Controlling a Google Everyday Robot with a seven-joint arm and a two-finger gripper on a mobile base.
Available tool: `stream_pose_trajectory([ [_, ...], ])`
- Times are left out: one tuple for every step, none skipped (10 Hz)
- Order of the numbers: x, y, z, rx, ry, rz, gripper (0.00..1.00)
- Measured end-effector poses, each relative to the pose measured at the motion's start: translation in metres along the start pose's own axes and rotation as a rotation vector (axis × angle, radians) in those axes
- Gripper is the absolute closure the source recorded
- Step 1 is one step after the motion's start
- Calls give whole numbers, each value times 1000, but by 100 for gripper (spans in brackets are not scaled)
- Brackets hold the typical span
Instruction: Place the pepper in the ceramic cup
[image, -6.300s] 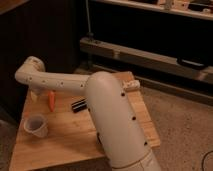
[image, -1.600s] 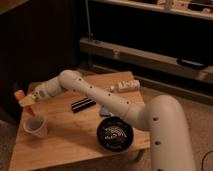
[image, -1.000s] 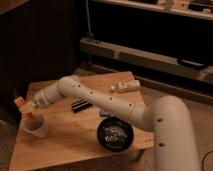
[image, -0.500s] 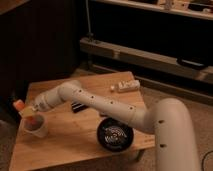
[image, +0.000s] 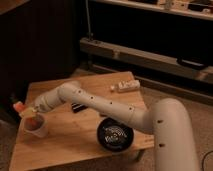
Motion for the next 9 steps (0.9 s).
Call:
stream_pose_trajectory([
  [-1, 1, 0, 1, 0, -1, 20],
  [-2, 1, 1, 4, -1, -3, 20],
  [-2, 2, 1, 6, -2, -3, 20],
  [-2, 2, 1, 6, -3, -2, 20],
  [-2, 2, 1, 6, -3, -3, 20],
  [-2, 2, 1, 6, -3, -3, 20],
  [-2, 2, 1, 6, -3, -2, 20],
  [-2, 2, 1, 6, -3, -2, 20],
  [-2, 2, 1, 7, -2, -1, 20],
])
